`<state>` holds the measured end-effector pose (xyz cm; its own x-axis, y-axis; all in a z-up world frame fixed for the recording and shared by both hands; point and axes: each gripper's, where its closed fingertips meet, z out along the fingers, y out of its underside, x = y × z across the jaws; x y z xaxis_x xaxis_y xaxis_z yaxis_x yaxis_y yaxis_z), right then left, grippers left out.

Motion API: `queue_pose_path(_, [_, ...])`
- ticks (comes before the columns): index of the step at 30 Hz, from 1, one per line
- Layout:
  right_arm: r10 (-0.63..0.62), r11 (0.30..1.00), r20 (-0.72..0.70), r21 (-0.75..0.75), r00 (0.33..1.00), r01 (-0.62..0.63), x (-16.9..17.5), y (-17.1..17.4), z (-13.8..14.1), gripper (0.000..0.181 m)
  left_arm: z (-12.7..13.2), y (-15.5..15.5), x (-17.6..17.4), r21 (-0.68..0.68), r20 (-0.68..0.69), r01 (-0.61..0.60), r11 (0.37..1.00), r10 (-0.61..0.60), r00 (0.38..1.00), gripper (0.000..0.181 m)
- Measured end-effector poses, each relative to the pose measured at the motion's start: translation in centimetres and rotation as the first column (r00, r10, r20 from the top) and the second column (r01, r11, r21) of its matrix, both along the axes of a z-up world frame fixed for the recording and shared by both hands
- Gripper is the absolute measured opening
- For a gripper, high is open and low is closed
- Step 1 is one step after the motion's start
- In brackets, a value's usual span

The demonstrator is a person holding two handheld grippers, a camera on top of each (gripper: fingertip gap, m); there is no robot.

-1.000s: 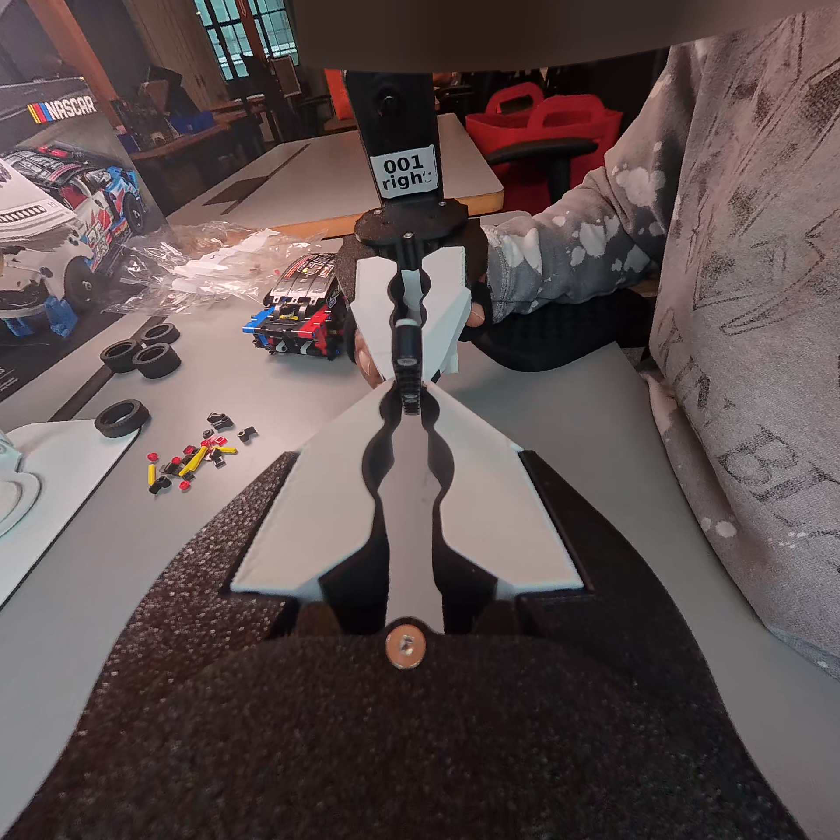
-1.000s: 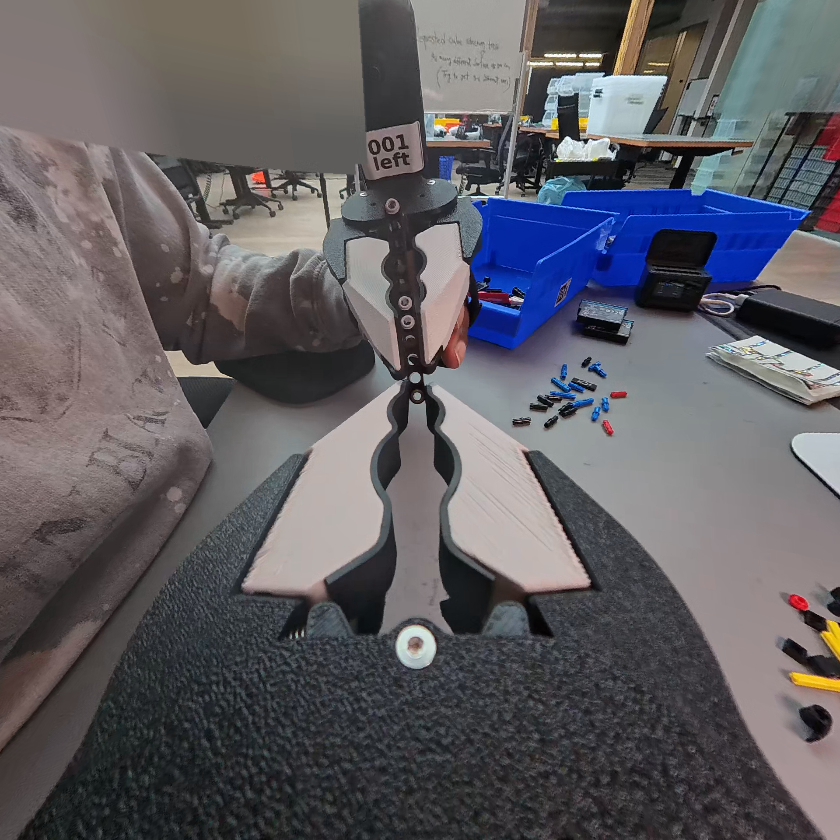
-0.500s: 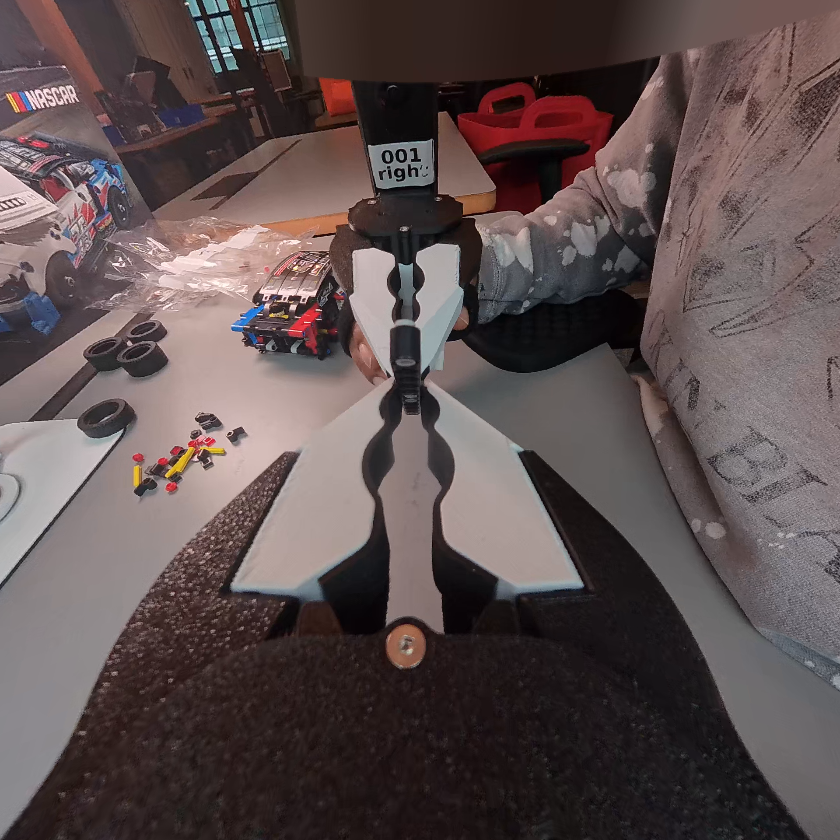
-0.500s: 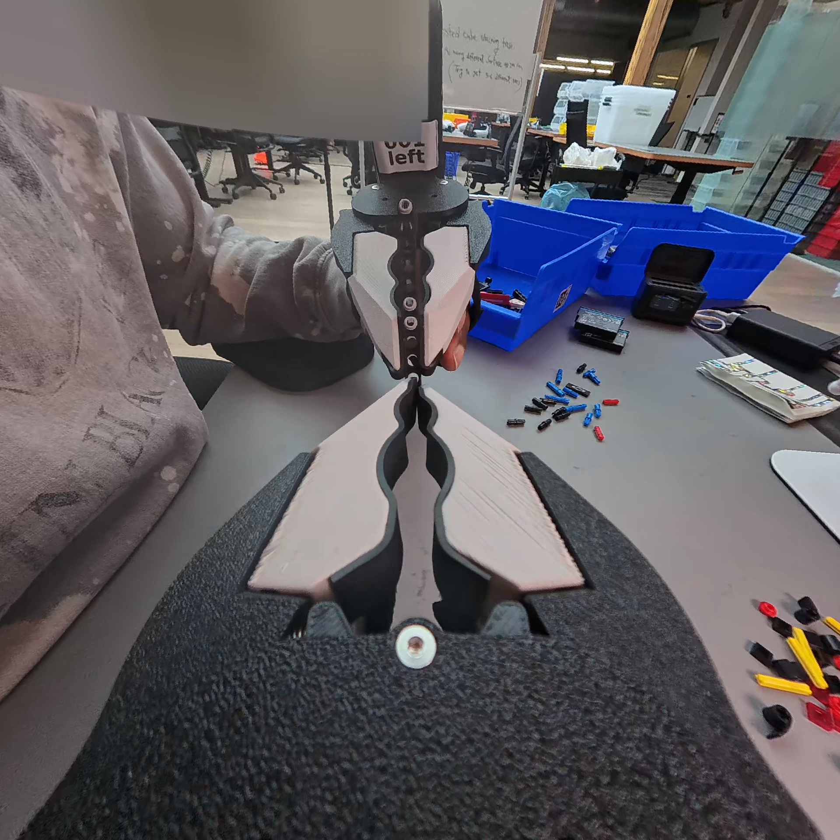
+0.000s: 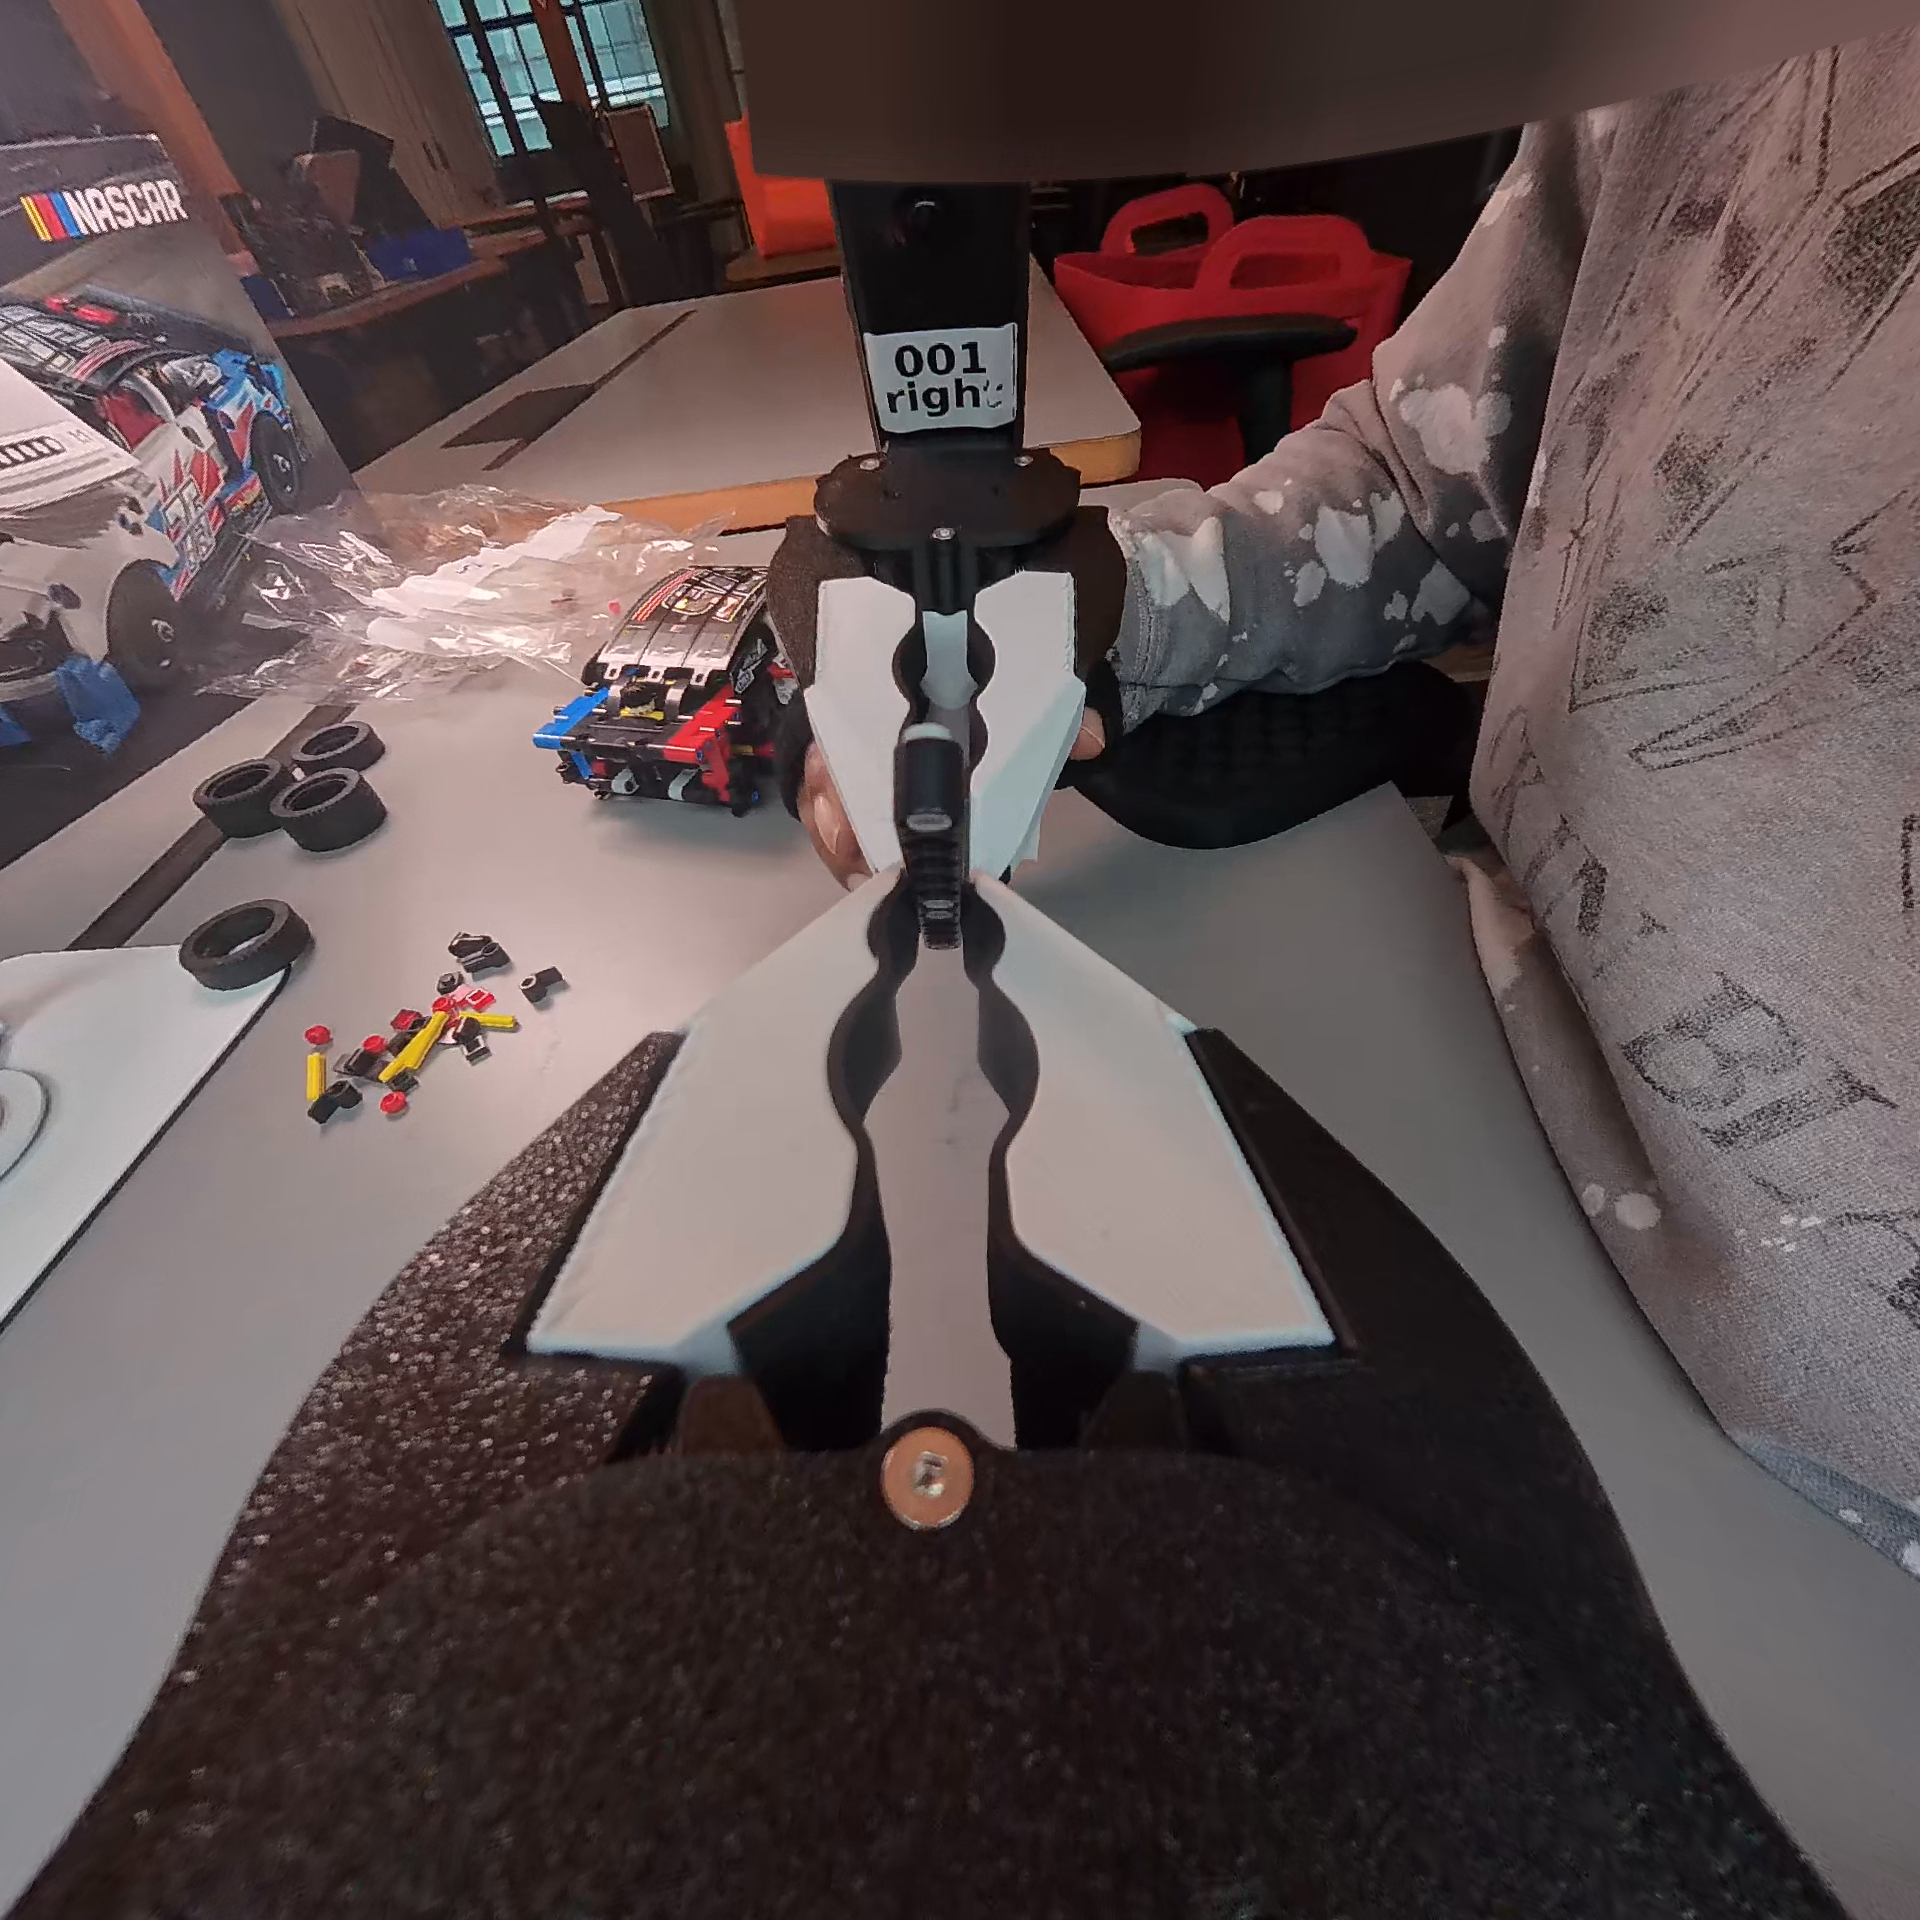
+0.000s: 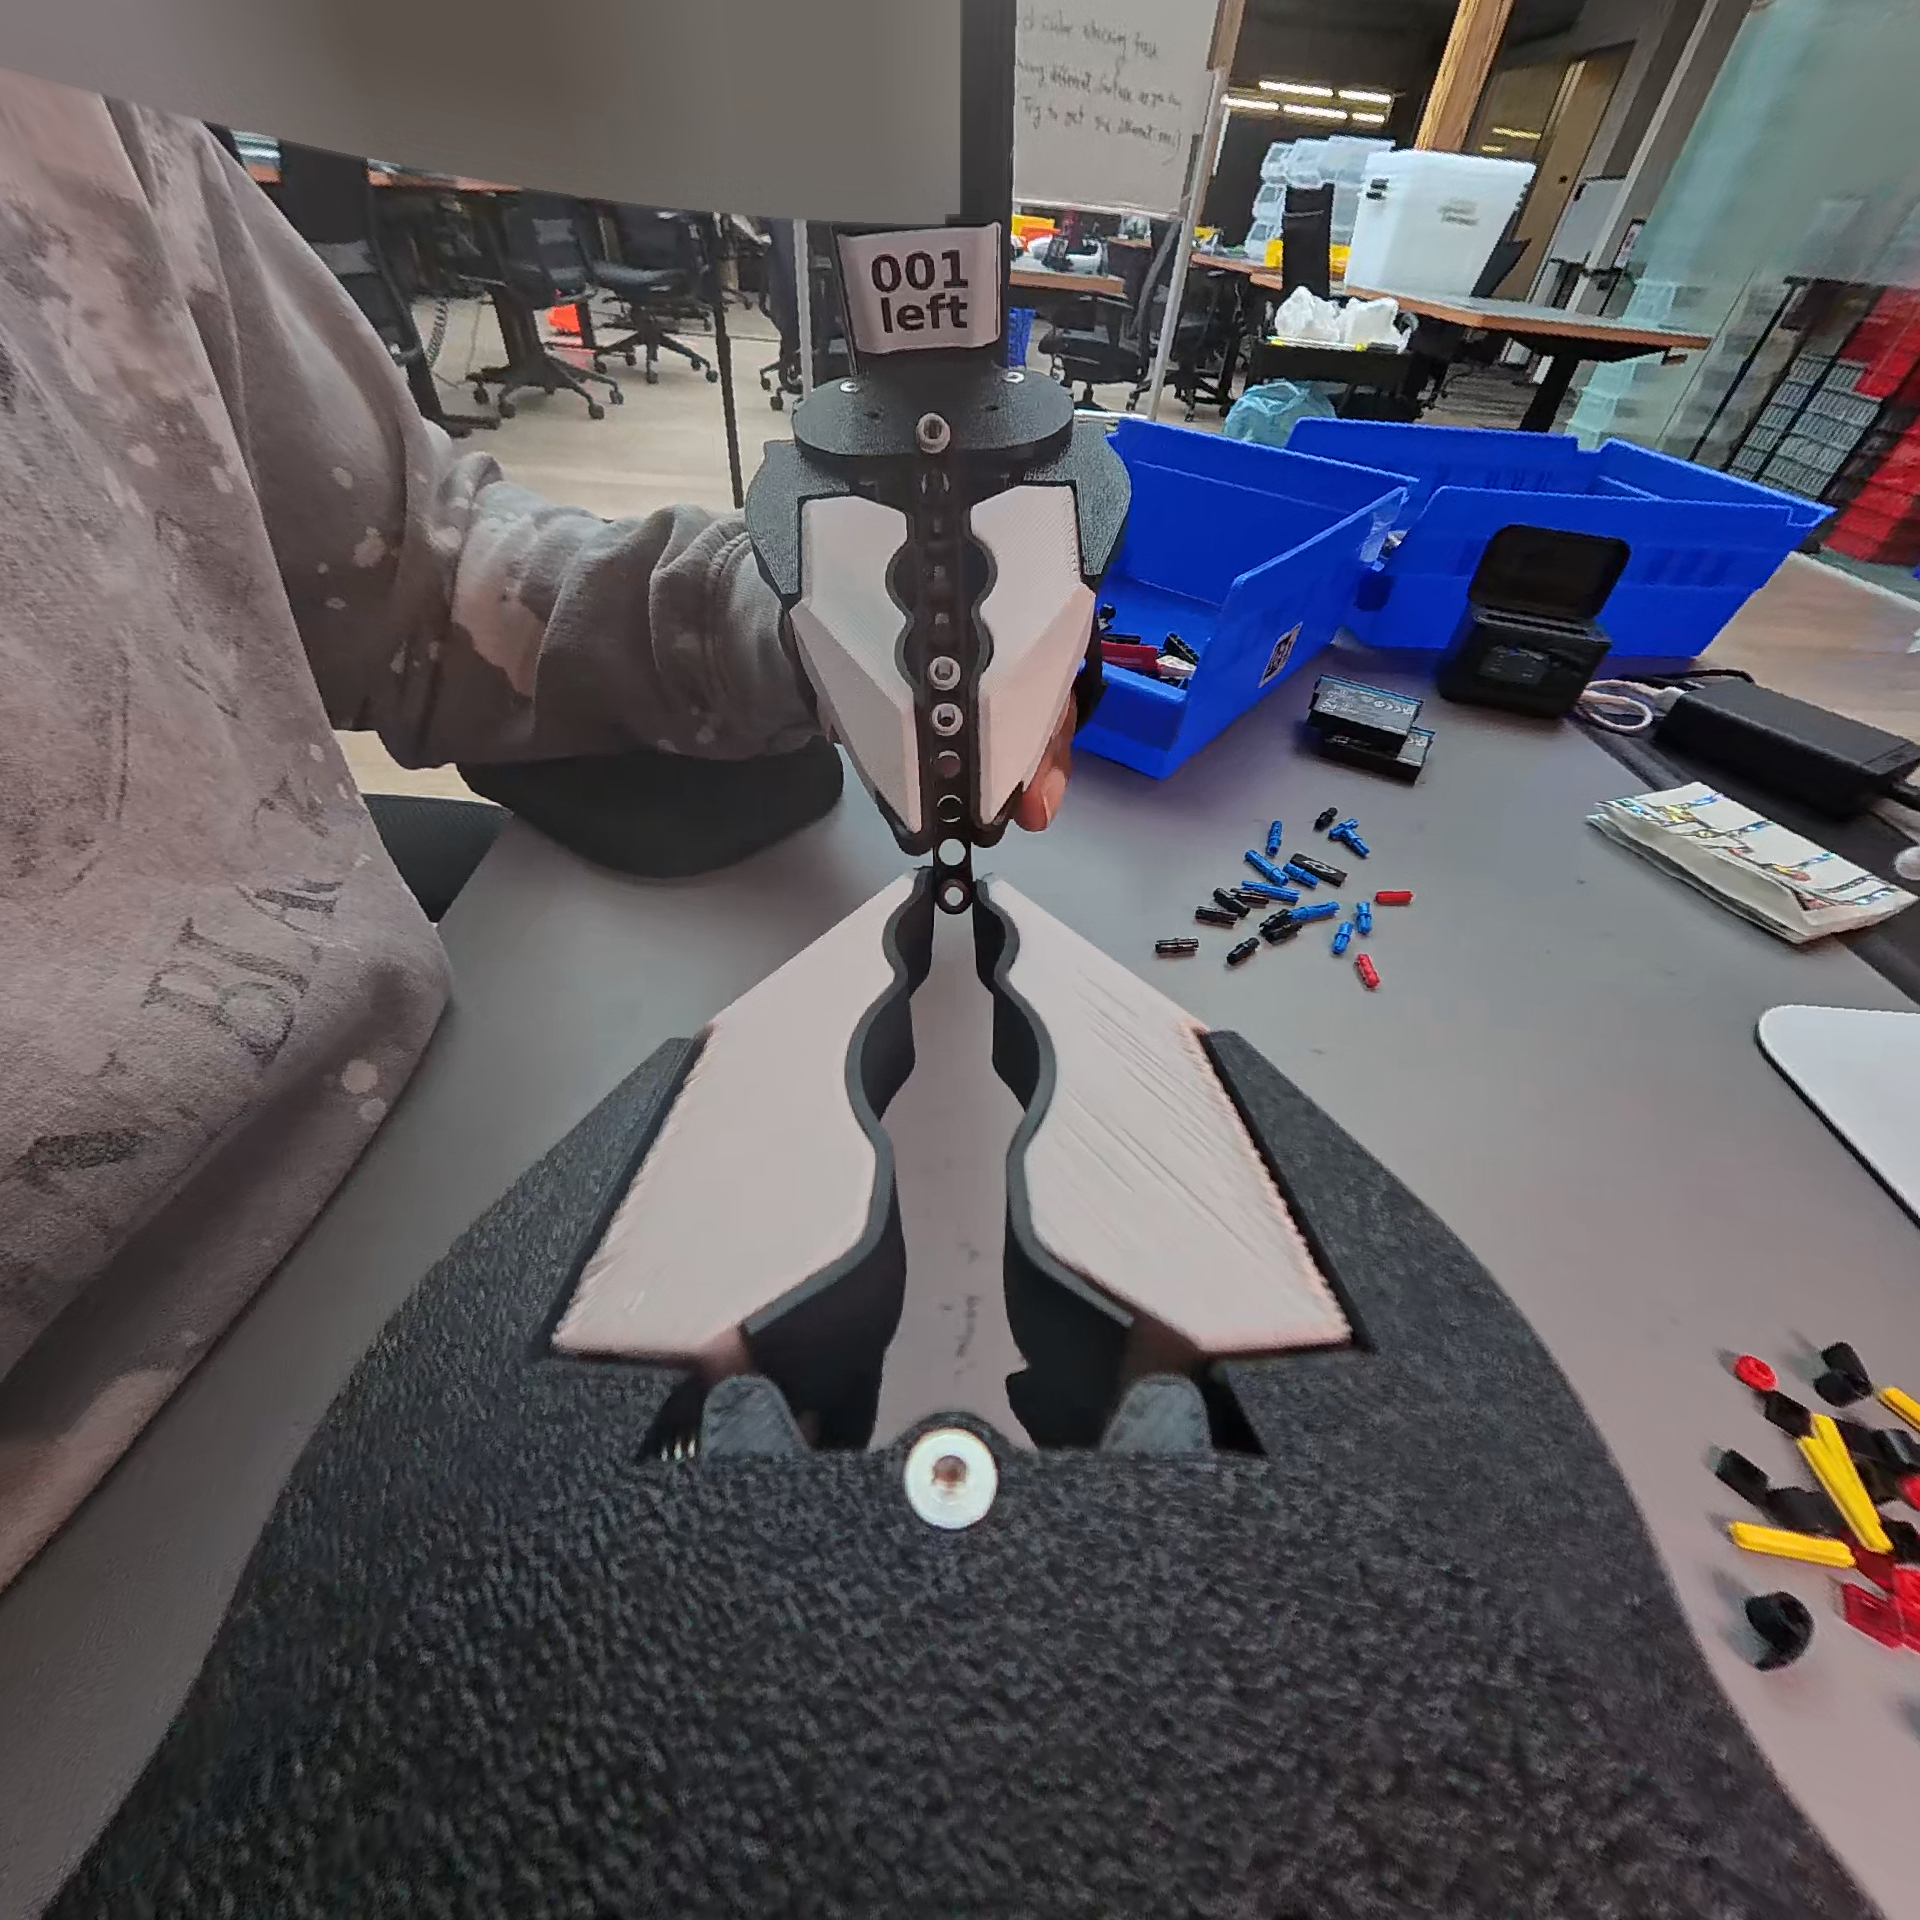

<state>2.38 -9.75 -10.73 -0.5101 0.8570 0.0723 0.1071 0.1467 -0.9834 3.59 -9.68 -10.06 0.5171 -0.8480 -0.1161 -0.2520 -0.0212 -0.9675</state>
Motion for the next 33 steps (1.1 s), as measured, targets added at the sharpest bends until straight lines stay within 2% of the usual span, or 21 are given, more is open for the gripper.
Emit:
queue_pose_path(8, [0.01, 0.999, 0.025, 0.046, 1.0, -0.011, 0.0, 0.1, -0.8, 0.005, -0.8, 0.1, 0.1, -0.023, -0.053, -0.013, 1.0, 0.011, 0.999, 0.006])
queue_pose_path(12, [-0.019, 0.98, 0.061, 0.198, 0.998, 0.007, -0.1, 0.6, -2.5, 0.005, -2.3, 0.5, -0.1, -0.07, -0.135, -0.05, 0.996, 0.04, 0.99, 0.005])
queue_pose_path(15, [-0.039, 0.938, 0.111, 0.346, 0.993, -0.001, -0.2, 0.8, -4.6, 0.005, -4.4, 0.8, -0.1, -0.104, -0.242, -0.074, 0.992, 0.047, 0.969, 0.006])
queue_pose_path(19, [-0.043, 0.906, 0.154, 0.422, 0.987, -0.026, -0.2, 1.0, -6.5, 0.003, -6.5, 0.9, -0.2, -0.138, -0.345, -0.103, 0.985, 0.049, 0.937, 0.006])
queue_pose_path(23, [-0.048, 0.886, 0.157, 0.463, 0.986, -0.031, -0.3, 1.1, -7.0, 0.0, -7.3, 1.2, -0.7, -0.128, -0.417, -0.138, 0.982, 0.073, 0.906, 0.005])
queue_pose_path(25, [-0.041, 0.894, 0.134, 0.447, 0.99, -0.023, -0.2, 0.8, -6.4, 0.0, -8.1, 1.4, -1.7, -0.124, -0.468, -0.174, 0.977, 0.097, 0.878, 0.006])
queue_pose_path(27, [-0.068, 0.865, 0.123, 0.501, 0.99, -0.003, -0.2, 1.3, -6.2, 0.0, -7.2, 1.1, -1.1, -0.127, -0.412, -0.141, 0.982, 0.077, 0.908, 0.005])
queue_pose_path(32, [-0.143, 0.898, 0.125, 0.434, 0.982, 0.075, -0.4, 2.9, -5.9, 0.001, -6.2, 1.8, -1.4, -0.074, -0.383, -0.174, 0.982, 0.133, 0.914, 0.005])
queue_pose_path(33, [-0.138, 0.907, 0.13, 0.415, 0.982, 0.072, -0.3, 2.8, -5.7, 0.012, -5.7, 2.2, -1.4, -0.055, -0.358, -0.183, 0.982, 0.151, 0.921, 0.006])
